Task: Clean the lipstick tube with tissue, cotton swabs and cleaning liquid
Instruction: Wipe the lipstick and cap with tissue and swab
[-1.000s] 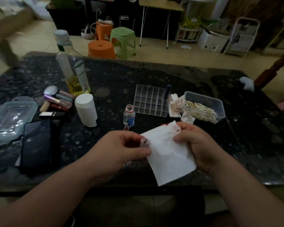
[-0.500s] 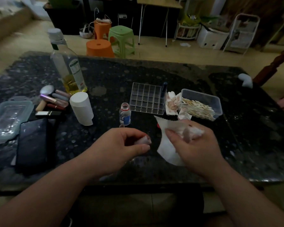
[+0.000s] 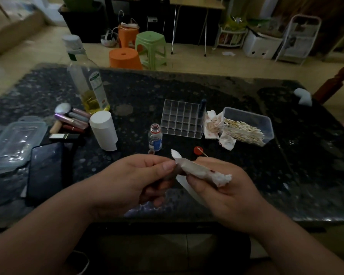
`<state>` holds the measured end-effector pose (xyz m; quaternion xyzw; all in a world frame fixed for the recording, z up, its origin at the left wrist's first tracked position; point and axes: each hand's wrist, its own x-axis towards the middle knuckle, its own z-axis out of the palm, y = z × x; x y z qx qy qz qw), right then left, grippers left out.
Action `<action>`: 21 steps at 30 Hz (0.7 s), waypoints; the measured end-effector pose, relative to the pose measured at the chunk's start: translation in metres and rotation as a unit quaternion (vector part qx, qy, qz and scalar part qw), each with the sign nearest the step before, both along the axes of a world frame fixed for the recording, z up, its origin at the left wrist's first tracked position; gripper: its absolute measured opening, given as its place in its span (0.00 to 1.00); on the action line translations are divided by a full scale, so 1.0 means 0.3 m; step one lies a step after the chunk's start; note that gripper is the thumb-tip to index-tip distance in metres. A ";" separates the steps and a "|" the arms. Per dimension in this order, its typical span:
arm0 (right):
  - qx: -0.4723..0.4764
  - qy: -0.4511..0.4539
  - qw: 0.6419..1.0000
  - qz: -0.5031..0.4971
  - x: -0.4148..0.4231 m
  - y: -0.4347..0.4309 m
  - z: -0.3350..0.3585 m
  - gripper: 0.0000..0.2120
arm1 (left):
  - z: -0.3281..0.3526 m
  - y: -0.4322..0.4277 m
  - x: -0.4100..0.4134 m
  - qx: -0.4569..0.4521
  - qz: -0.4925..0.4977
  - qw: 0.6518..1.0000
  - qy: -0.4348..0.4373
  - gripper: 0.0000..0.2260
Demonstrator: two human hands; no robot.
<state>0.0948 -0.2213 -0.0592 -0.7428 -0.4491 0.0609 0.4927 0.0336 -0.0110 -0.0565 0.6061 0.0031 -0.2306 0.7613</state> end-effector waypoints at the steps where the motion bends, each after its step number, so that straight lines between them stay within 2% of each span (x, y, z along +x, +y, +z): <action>1: -0.006 0.018 1.000 0.007 -0.002 -0.001 0.000 0.08 | 0.003 0.004 -0.002 -0.023 -0.009 1.000 0.012 0.13; 6: -0.077 0.060 0.995 0.038 -0.017 -0.002 -0.024 0.10 | 0.008 0.024 -0.023 -0.074 -0.055 0.993 0.067 0.13; 8: -0.087 0.068 0.993 0.037 -0.028 -0.004 -0.028 0.08 | 0.015 0.033 -0.030 -0.081 -0.049 0.993 0.076 0.12; 11: -0.083 0.190 0.978 0.024 -0.038 0.001 -0.015 0.02 | 0.024 0.034 -0.034 -0.089 0.001 0.993 0.074 0.08; 12: -0.085 0.231 0.969 0.024 -0.037 0.003 -0.010 0.04 | 0.028 0.030 -0.035 -0.079 0.015 0.995 0.064 0.07; 15: -0.096 0.288 0.951 0.051 -0.033 0.013 0.003 0.12 | 0.033 0.008 -0.042 0.057 0.033 0.998 -0.008 0.06; 18: -0.075 0.360 0.929 0.035 -0.035 0.023 0.014 0.12 | 0.033 -0.023 -0.063 0.238 0.067 0.963 -0.106 0.08; 19: -0.068 0.412 0.908 0.028 -0.034 0.019 0.012 0.12 | 0.030 -0.029 -0.070 0.283 0.084 0.944 -0.147 0.09; 21: -0.045 0.560 0.827 0.029 -0.031 0.004 0.012 0.14 | 0.023 -0.029 -0.075 0.345 0.092 0.902 -0.242 0.09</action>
